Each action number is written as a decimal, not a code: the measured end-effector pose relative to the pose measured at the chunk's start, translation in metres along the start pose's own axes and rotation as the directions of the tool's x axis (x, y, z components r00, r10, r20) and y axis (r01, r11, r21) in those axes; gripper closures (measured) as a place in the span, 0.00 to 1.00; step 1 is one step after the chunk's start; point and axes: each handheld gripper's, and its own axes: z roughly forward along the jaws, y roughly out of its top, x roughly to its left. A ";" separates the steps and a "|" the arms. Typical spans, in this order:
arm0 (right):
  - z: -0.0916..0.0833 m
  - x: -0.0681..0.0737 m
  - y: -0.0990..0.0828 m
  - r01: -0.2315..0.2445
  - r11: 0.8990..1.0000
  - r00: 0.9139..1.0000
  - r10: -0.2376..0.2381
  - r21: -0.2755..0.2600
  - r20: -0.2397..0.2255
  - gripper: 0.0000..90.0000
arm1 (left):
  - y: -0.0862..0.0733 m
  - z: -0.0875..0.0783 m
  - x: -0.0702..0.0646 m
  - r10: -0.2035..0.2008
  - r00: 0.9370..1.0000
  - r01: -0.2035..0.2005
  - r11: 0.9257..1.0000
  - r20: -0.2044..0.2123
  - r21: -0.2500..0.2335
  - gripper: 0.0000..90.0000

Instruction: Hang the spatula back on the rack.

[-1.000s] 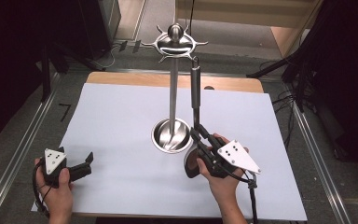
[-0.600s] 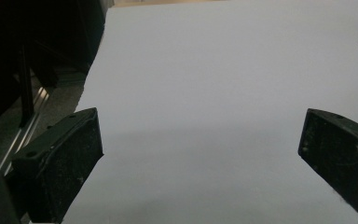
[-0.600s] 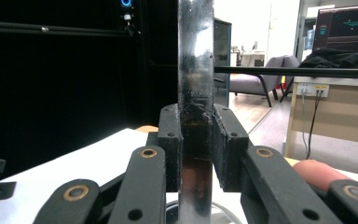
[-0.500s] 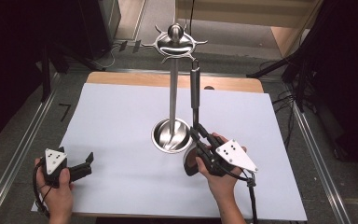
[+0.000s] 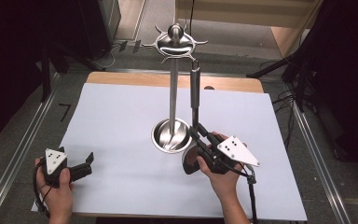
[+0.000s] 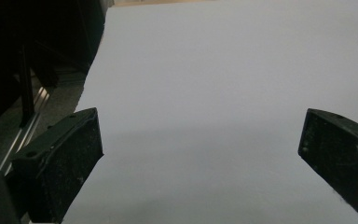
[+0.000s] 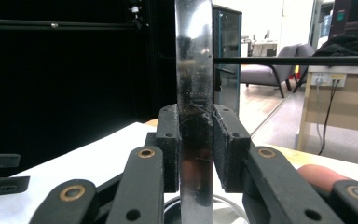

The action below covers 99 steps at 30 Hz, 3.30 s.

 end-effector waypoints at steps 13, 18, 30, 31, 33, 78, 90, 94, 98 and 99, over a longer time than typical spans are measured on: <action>-0.008 -0.015 0.008 0.009 1.000 1.000 -0.009 0.023 0.019 0.80 | 0.000 0.000 0.000 -0.002 1.000 0.002 1.000 0.000 0.002 0.00; -0.013 -0.028 0.011 0.005 0.999 0.998 -0.008 0.050 0.068 0.61 | 0.000 0.000 0.000 -0.002 1.000 0.002 1.000 -0.001 -0.001 0.00; -0.042 -0.070 -0.005 -0.060 0.987 0.968 0.021 0.147 0.251 0.23 | 0.000 0.000 -0.001 0.003 1.000 -0.003 1.000 -0.004 0.001 0.00; -0.044 -0.073 -0.007 -0.065 0.985 0.963 0.020 0.158 0.270 0.23 | 0.000 0.000 -0.001 0.004 1.000 -0.004 1.000 -0.004 0.001 0.00; -0.048 -0.079 -0.012 -0.069 0.981 0.954 0.012 0.180 0.300 0.22 | 0.000 0.000 -0.001 0.004 1.000 -0.004 1.000 -0.004 0.001 0.00; -0.145 -0.166 -0.077 -0.231 0.913 0.821 -0.002 0.335 0.571 0.21 | 0.000 0.000 -0.001 0.003 1.000 -0.003 1.000 -0.004 -0.004 0.00; -0.180 -0.169 -0.083 -0.247 0.910 0.802 -0.001 0.334 0.597 0.22 | 0.000 -0.001 0.001 -0.004 1.000 0.004 1.000 0.001 -0.009 0.00; -0.183 -0.170 -0.084 -0.267 0.910 0.801 0.027 0.317 0.598 0.24 | 0.000 -0.001 0.001 -0.004 1.000 0.004 1.000 0.003 -0.006 0.00; -0.183 -0.170 -0.085 -0.276 0.909 0.793 0.031 0.313 0.609 0.25 | 0.000 -0.001 0.001 -0.004 1.000 0.004 1.000 0.003 -0.006 0.00; -0.183 -0.170 -0.085 -0.280 0.906 0.793 0.033 0.316 0.609 0.25 | 0.000 -0.001 0.001 -0.006 1.000 0.006 1.000 0.003 -0.005 0.00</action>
